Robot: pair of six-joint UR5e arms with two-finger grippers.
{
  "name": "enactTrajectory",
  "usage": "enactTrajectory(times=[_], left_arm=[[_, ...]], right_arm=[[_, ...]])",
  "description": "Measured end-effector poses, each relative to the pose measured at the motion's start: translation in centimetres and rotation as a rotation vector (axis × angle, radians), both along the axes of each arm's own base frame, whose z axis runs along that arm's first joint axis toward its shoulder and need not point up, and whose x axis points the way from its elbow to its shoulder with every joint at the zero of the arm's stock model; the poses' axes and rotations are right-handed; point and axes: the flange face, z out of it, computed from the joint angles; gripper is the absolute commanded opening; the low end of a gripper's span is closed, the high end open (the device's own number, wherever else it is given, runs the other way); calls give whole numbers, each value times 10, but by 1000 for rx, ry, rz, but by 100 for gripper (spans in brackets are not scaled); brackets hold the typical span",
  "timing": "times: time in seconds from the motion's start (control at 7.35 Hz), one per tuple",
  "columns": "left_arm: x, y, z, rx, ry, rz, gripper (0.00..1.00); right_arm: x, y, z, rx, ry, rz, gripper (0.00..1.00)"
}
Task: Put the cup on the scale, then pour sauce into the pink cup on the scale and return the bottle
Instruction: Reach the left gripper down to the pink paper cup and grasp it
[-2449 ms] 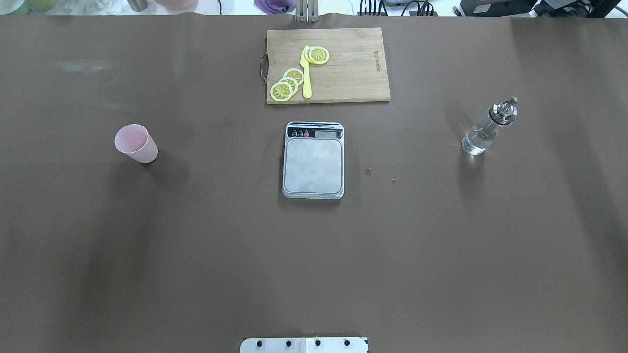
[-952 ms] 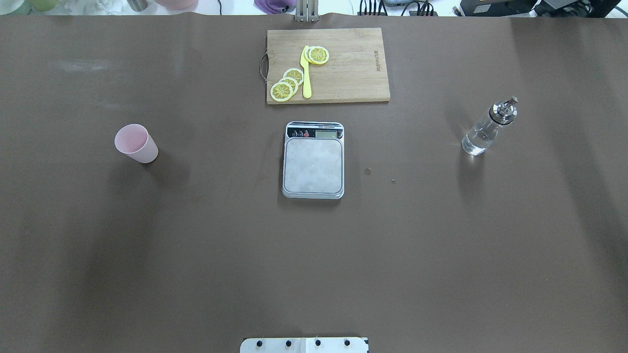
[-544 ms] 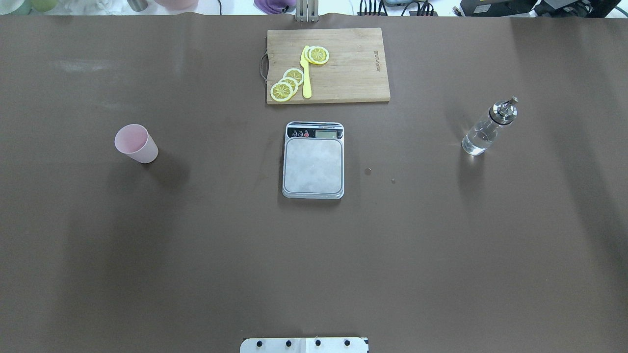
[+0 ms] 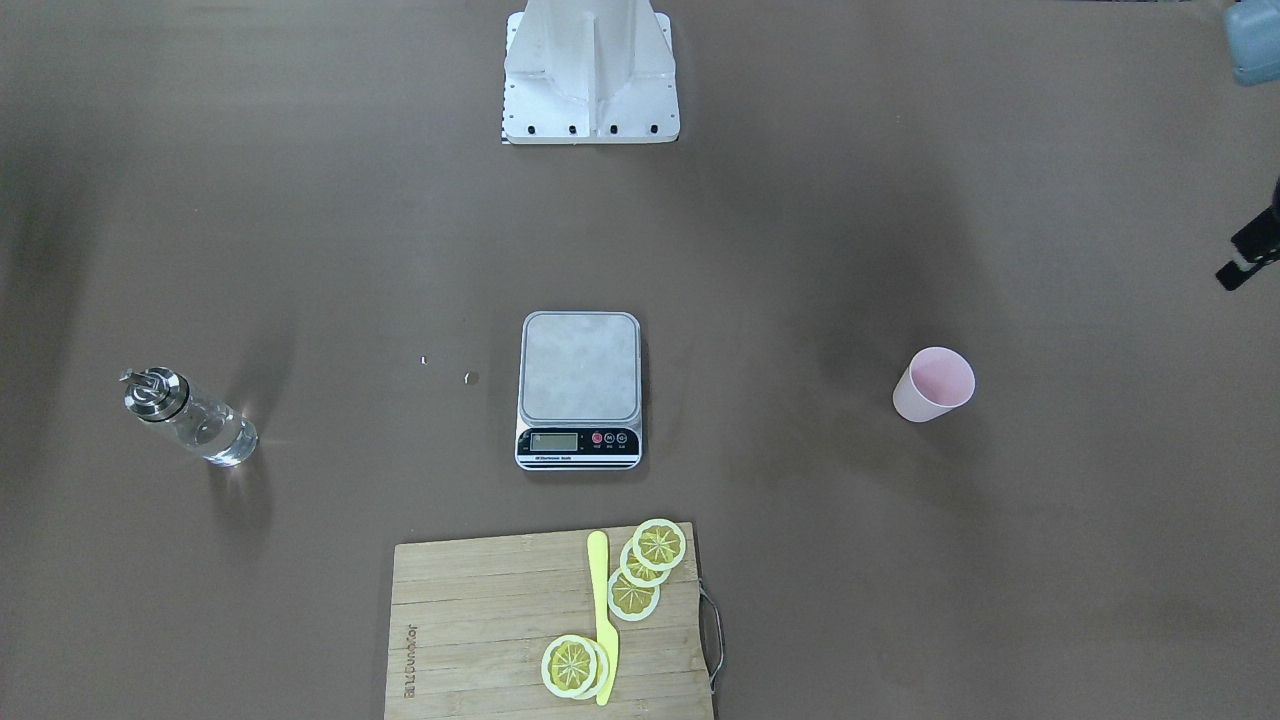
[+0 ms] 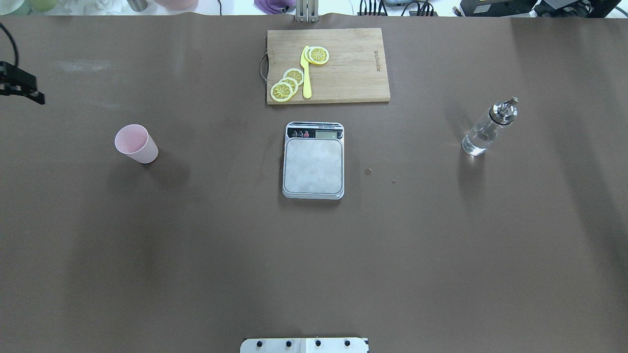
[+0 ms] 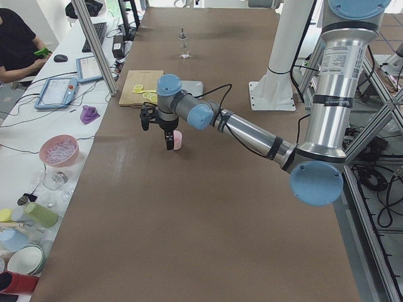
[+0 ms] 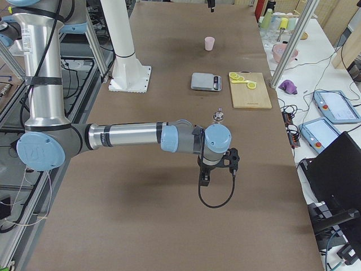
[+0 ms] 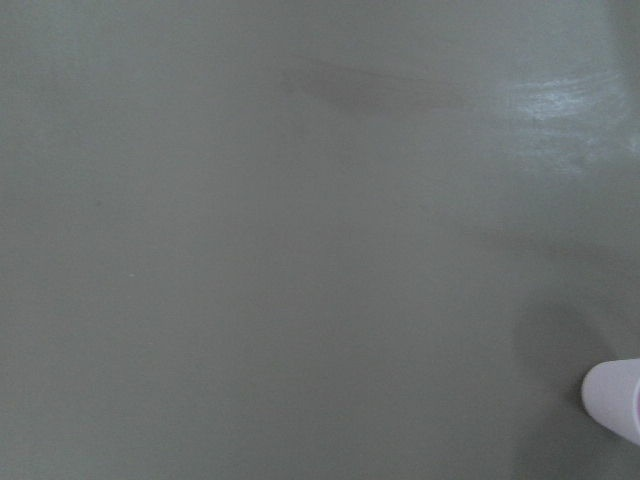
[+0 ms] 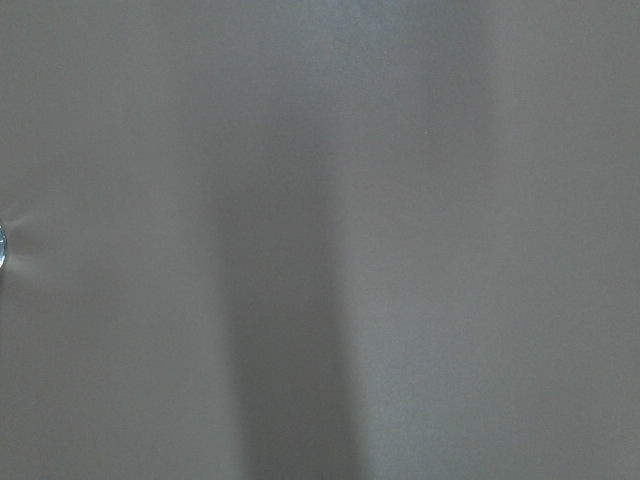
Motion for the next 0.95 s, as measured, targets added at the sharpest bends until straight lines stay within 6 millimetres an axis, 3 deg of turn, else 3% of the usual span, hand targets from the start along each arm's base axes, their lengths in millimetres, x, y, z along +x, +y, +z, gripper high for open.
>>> enactTrajectory(times=[0.14,0.27,0.54,0.95], left_arm=[[43,3,-3,-18,-27,2,97],[67,3,2,-24,-48,10,97],[92,-6,14,-11,-57,14,97],[118,-29,10,-4,-57,24,97]], right_arm=[[0,0,0,-1,1,0,100],[0,-1,0,0,2,0,100],[0,-1,0,1,3,-1,100],[0,-1,0,2,3,0,100]])
